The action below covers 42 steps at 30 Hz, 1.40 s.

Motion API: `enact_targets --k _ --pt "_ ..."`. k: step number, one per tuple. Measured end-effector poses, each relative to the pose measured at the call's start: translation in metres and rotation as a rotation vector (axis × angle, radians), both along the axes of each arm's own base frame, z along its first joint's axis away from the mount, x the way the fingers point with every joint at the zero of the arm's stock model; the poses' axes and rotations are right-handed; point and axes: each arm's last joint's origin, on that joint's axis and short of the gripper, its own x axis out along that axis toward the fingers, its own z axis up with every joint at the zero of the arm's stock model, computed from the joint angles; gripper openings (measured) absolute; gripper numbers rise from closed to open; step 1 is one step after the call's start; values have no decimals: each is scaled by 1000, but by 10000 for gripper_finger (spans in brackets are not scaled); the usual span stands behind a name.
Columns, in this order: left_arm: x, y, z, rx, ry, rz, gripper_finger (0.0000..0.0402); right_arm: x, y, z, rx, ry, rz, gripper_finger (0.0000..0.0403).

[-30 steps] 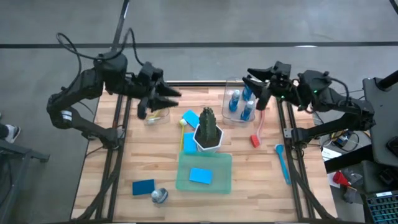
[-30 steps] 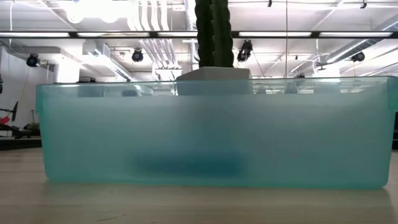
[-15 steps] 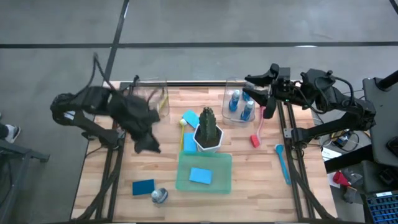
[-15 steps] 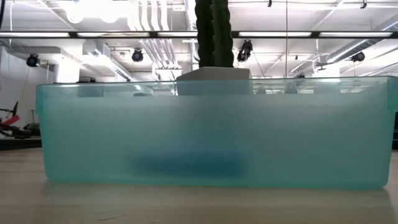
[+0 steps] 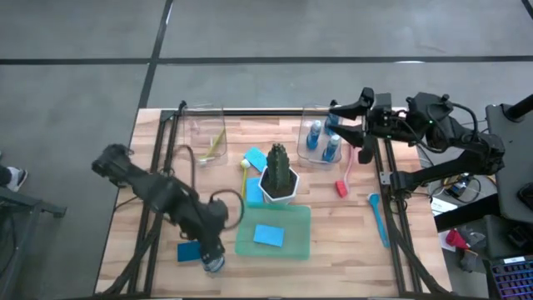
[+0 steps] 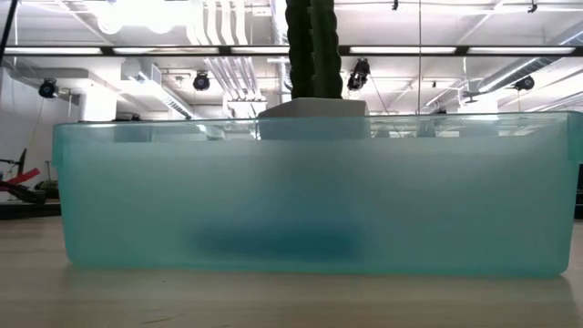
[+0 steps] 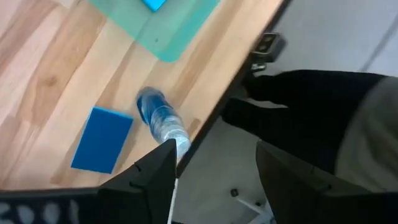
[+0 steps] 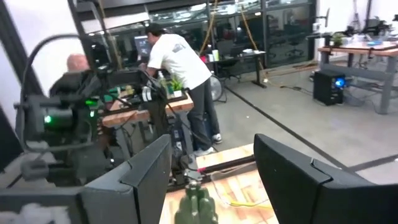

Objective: Pick & Place Kitchen Sink Supplies
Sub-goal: Put the dish soap into the right transparent bin

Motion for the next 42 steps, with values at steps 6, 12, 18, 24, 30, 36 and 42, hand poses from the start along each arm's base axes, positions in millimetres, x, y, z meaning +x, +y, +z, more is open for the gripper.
enact_targets --k 6,12,18,24,30,36,42 --pt "9 -29 -28 46 138 10 237 -7 1 2 0 -14 16 224" --pt "12 -50 -52 99 248 24 254 -12 1 4 1 -26 32 224" --pt "23 -61 -69 126 279 23 255 -14 2 5 2 -27 42 224" --pt "25 -66 -78 133 322 -6 253 -16 2 5 1 -29 63 224" --pt "26 -66 -81 160 321 -8 252 -18 2 6 -3 -32 66 224" --pt "23 -65 -93 163 393 -23 252 -19 2 4 -5 -9 65 224" --pt "23 -66 -99 166 402 -23 252 -20 2 2 -5 4 66 224"
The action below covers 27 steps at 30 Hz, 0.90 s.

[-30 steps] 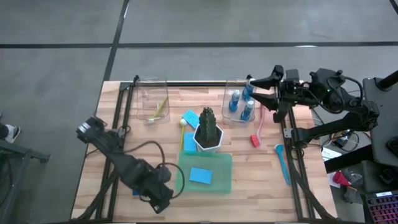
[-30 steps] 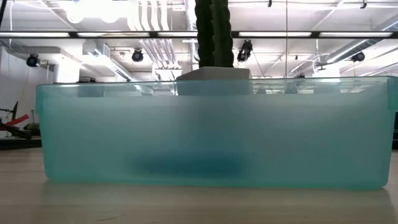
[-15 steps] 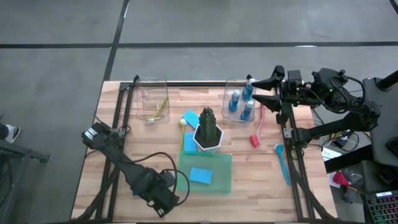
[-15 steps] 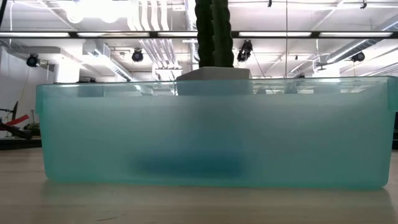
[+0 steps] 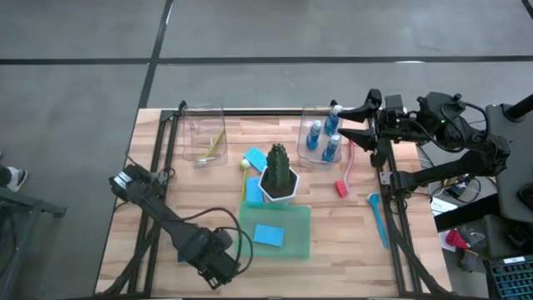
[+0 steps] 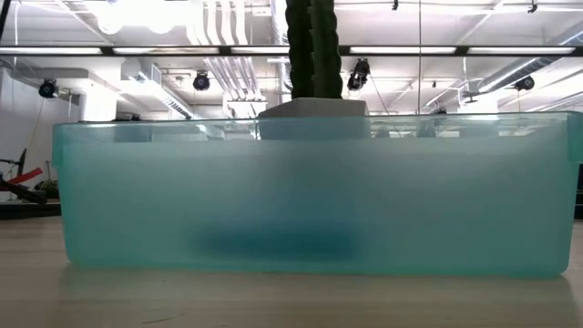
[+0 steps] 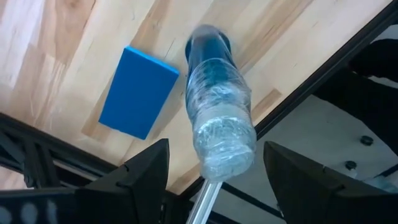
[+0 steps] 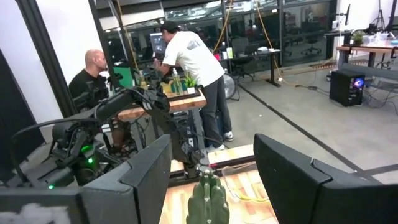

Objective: Pick & Place Kitchen Sink Supplies
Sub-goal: Put the dish soap into the right transparent bin

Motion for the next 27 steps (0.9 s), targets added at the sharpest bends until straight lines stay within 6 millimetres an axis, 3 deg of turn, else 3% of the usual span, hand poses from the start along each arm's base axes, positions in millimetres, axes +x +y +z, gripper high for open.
enact_targets --k 5,13,22,27 --pt "2 -1 0 -11 -26 -9 224 -1 0 0 -4 -3 0 224" --pt "3 -1 0 1 -44 3 116 -1 0 0 -11 -1 -1 224" --pt "2 0 2 -24 -31 0 113 -1 0 0 -19 0 -1 224" --pt "-4 3 17 -75 -45 -25 115 -3 0 1 -24 -5 -1 224"
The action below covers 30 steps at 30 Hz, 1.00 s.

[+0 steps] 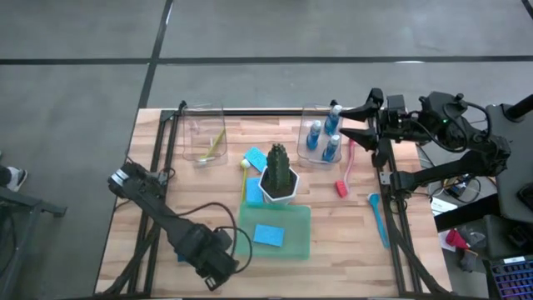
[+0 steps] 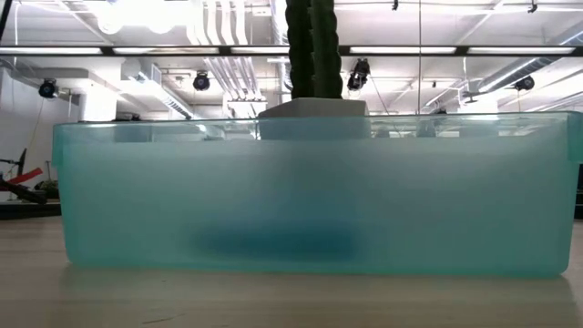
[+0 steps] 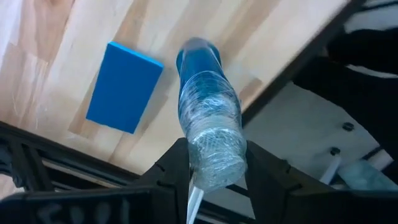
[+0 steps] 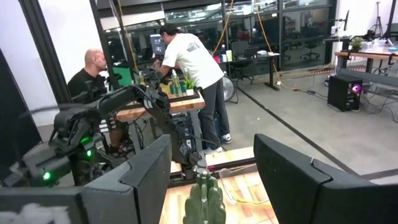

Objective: Pick & Place Kitchen Sink Supplies
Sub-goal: Put the dish soap into the right transparent bin

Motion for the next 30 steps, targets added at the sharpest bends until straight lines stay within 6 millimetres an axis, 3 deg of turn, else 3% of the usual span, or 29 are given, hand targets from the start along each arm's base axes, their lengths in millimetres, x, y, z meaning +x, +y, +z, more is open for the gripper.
enact_targets --k 9,15,22,30 --pt "-14 23 47 -94 -118 55 115 -3 0 1 1 -4 0 224" --pt "-18 47 84 -145 -257 133 115 -1 2 -11 35 116 51 224" --pt "-9 73 119 -128 -472 203 115 1 5 -23 115 232 151 224" --pt "17 85 127 -180 -618 184 116 7 11 -29 218 306 377 224"
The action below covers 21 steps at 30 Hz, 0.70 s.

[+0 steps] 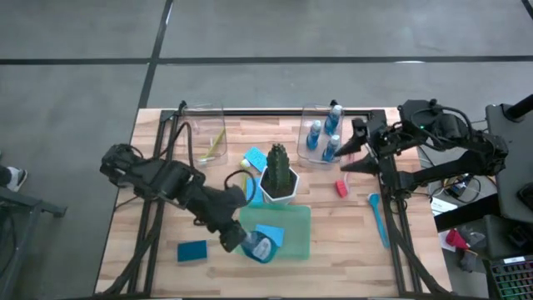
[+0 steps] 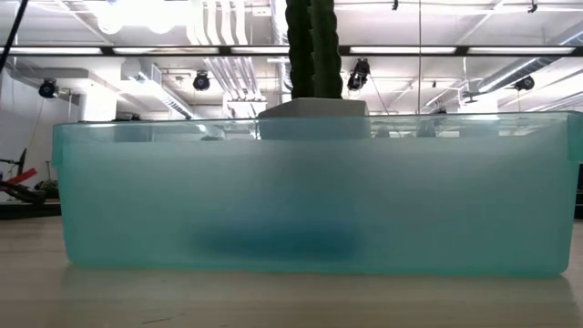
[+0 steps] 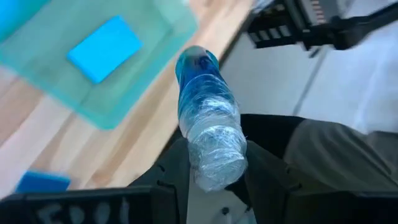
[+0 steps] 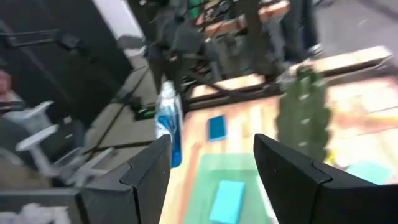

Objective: Pick & Place Kitchen Sink Supplies
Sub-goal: Put the dish soap into the right transparent bin

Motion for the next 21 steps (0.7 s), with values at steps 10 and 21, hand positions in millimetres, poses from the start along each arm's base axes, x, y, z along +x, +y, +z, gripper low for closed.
enact_targets --k 10,21 --pt "28 14 4 -9 -163 -13 117 31 6 -15 146 129 213 224" --pt "38 19 13 -3 -308 -26 117 57 29 -32 221 267 343 224"
